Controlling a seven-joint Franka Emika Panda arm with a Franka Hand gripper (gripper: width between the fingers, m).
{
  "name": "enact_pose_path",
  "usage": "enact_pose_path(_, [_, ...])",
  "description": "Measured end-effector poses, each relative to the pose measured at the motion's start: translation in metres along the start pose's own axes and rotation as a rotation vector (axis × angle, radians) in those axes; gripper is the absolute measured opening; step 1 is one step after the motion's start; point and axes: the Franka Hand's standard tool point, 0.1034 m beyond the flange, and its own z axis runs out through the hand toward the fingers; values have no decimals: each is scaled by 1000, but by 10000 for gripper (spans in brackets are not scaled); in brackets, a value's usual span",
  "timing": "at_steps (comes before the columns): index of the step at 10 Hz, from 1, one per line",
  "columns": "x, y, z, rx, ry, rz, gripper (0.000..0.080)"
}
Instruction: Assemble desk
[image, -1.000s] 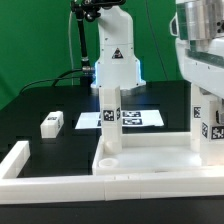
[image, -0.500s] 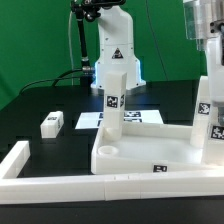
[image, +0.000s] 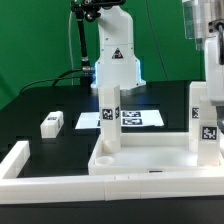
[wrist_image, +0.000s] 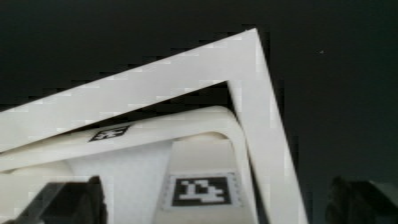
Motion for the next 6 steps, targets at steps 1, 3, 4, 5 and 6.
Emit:
enact_pose_path(1, [-3,-6,-22,21,-19,-32,641])
enact_pose_path(3, [-1,-8,-42,45,-35,-46,648])
enact_pose_path(4, [-1,-9,-36,42,-29,-49,649])
enact_pose_path(5, [-2,-10,-37,44,-30,-49,649])
enact_pose_path(6, [-2,-9,-37,43,-30,-49,649])
